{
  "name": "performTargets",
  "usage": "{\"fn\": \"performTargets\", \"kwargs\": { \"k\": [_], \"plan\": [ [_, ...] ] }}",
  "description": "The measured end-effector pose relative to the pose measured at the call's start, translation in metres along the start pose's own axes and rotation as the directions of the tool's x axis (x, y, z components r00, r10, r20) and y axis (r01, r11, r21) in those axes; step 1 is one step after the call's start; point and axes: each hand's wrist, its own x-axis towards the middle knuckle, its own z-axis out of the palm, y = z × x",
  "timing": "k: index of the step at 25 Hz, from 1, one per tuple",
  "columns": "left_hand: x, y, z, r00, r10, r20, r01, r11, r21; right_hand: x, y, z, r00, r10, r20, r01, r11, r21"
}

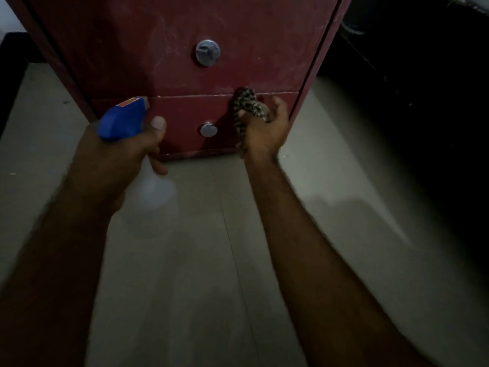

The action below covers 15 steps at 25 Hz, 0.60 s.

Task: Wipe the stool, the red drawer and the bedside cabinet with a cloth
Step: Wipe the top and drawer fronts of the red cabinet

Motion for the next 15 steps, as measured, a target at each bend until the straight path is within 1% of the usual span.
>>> {"fn": "performTargets", "kwargs": {
  "k": [1,3,5,8,10,13,15],
  "plan": [
    [0.001,0.0,0.0,1.0,0.006,-0.006,-0.006,1.0,-0.004,0.008,0.001,-0.003,0.999,0.007,-0.051,-0.007,1.0,-0.008],
    [0.001,0.0,-0.002,1.0,0.011,-0.026,-0.011,1.0,0.01,0.025,0.003,-0.013,0.979,0.018,-0.203,-0.025,0.999,-0.033],
    [0.001,0.002,-0.004,1.0,0.006,-0.029,-0.004,0.999,0.041,0.034,0.004,-0.018,0.958,0.028,-0.287,-0.046,0.997,-0.056],
    [-0.001,0.003,-0.008,0.999,-0.004,-0.032,0.006,0.999,0.05,0.015,-0.006,-0.006,0.961,0.015,-0.276,-0.037,0.996,-0.075],
    [-0.003,0.003,-0.012,0.999,-0.008,-0.033,0.01,0.998,0.063,-0.001,-0.007,0.01,0.973,-0.015,-0.229,0.002,0.998,-0.056],
    [-0.006,0.005,-0.018,0.999,-0.009,-0.049,0.012,0.998,0.065,-0.024,-0.005,0.031,0.99,0.007,-0.138,-0.015,0.998,-0.057],
    [-0.007,0.005,-0.026,0.998,-0.015,-0.062,0.02,0.997,0.078,-0.031,-0.003,0.038,0.992,0.008,-0.129,-0.016,0.998,-0.062]
  ]
}}
